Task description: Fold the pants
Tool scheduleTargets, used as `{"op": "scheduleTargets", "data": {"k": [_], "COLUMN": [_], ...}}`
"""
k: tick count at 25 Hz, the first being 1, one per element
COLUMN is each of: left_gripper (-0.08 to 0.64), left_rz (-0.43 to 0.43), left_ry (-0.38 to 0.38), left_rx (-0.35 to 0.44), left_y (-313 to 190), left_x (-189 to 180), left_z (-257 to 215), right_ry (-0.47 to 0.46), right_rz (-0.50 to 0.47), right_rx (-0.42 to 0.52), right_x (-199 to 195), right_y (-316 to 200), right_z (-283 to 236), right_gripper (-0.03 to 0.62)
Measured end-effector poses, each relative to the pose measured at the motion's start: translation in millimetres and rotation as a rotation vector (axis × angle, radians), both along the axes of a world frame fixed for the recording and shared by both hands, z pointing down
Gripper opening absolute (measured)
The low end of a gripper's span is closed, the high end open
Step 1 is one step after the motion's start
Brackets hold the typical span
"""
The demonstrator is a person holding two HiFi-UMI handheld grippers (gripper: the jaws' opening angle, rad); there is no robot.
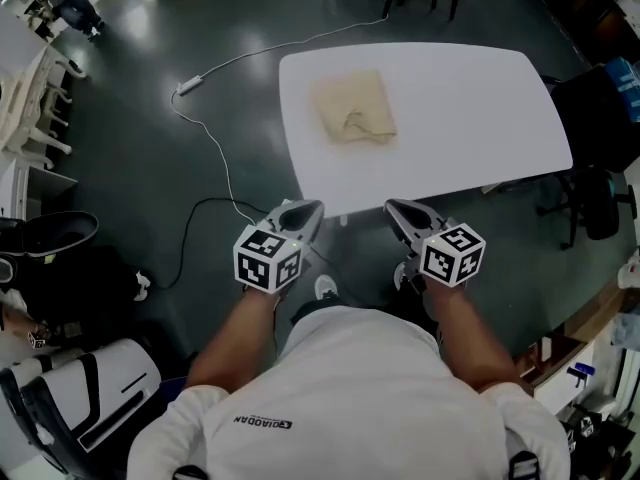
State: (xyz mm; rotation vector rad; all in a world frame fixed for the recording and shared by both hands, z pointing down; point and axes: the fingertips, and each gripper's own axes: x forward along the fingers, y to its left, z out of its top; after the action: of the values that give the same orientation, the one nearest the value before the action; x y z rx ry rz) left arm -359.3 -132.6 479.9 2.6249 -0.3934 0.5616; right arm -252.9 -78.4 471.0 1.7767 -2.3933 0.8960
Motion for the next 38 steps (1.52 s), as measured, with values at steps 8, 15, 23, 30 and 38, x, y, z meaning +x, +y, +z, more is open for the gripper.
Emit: {"op": "scheduleTargets", "data": {"k": [8,15,23,30,38], "left_gripper": [0.028,0.028,0.028,0.028,0.028], "left_rz": [0.084,-0.014,-0.09,-0.106,-0.063], "left_ry": [-0.019,-0.007,0.019,-0.006,-0.027], "left_rx": [0.001,0.042,0.06,0.071,0.088], "left_y": [32.4,39.2,59.8,57.6,50.0], "left_x": [25.4,36.3,53.4,43.4,36.9], "left_z": [11.2,6.7,-7.3,-8.4,-10.4], "right_ry": [-0.037,-0.026,0.064,0.055,0.061], "right_rz": [0.117,0.009,-0.103,-0.103,-0.062], "right_rx": [0.015,0.04,0.091,0.06,0.057], "right_x": [33.0,45.3,45.7,41.2,29.8], "right_y": [35.4,37.7,42.2,46.4,41.8], "right_z": [-0.2,-12.3,-27.5,-9.9,-3.6], "right_gripper": [0.018,0.018,0.018,0.018,0.018]}}
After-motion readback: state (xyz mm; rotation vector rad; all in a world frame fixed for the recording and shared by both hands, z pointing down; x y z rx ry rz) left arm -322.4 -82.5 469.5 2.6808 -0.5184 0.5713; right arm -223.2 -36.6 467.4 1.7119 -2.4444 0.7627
